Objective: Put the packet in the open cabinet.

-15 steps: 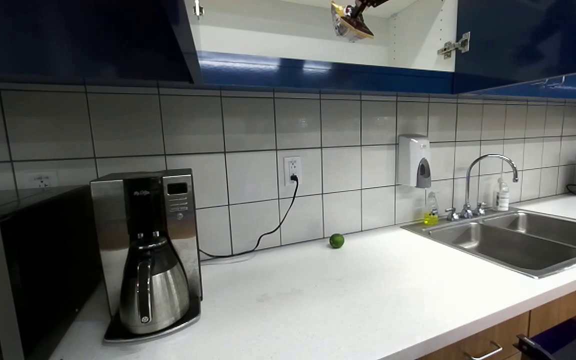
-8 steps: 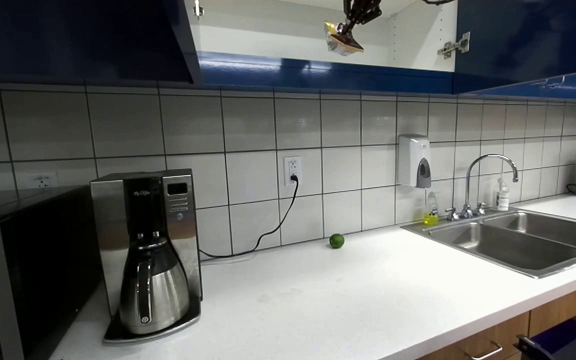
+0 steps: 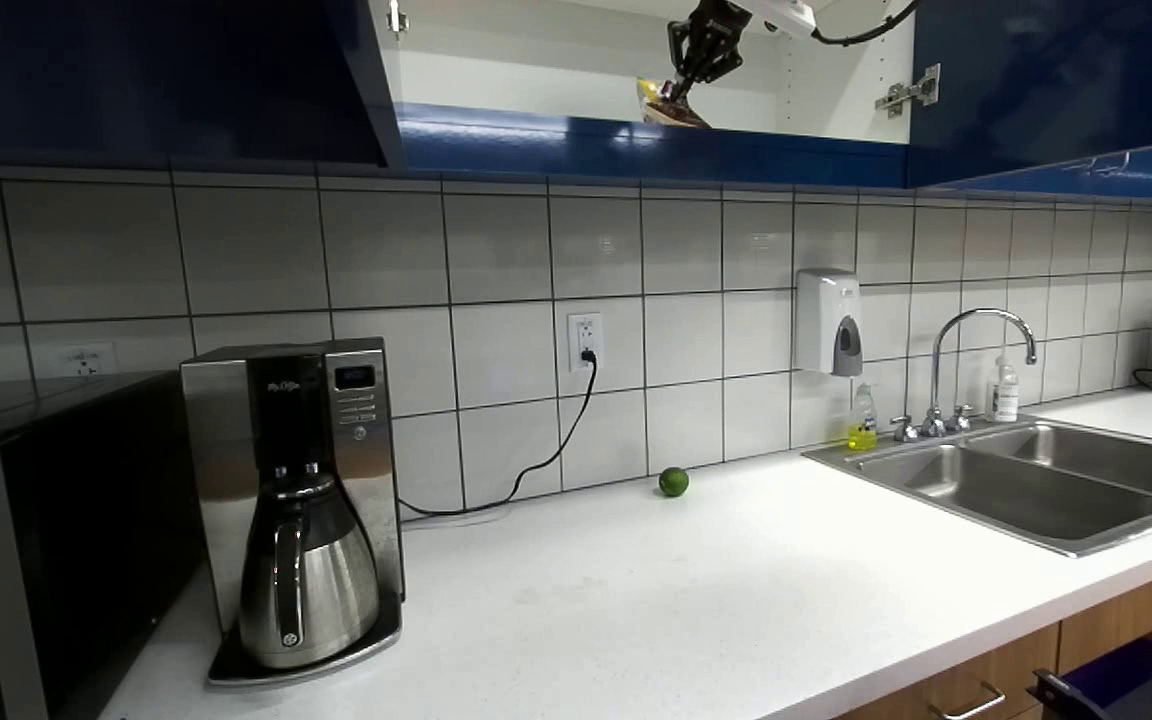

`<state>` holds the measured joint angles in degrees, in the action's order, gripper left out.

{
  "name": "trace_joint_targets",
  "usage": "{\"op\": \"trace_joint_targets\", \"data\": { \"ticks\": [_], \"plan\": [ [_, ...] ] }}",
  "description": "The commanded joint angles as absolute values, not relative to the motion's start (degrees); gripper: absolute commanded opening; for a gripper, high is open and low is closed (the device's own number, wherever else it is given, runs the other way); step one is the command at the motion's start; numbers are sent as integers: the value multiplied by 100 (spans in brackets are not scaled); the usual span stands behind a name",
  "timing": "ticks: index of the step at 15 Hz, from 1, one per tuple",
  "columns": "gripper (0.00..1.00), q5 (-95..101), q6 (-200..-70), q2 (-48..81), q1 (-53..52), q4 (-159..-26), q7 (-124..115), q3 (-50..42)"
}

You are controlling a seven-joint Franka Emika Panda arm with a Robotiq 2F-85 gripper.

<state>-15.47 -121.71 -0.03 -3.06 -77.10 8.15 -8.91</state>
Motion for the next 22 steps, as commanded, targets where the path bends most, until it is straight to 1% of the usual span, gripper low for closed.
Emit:
{"op": "trace_joint_targets", "data": {
  "ticks": [1, 4, 5, 7, 11, 16, 17, 22],
  "plan": [
    [0, -1461, -12128, 333, -296, -7244, 561, -905],
    [1, -1463, -12079, 452, -294, -7118, 487, -914],
    [26, -1469, -12073, 480, -293, -7086, 468, -918],
    [28, -1481, -12067, 515, -292, -7041, 435, -925],
    [57, -1501, -12081, 478, -289, -7032, 410, -941],
    [96, -1569, -12105, 348, -289, -7131, 492, -972],
    [99, -1580, -12116, 309, -291, -7173, 506, -977],
    [100, -1589, -12195, 15, -317, -7464, 560, -962]
  ]
}}
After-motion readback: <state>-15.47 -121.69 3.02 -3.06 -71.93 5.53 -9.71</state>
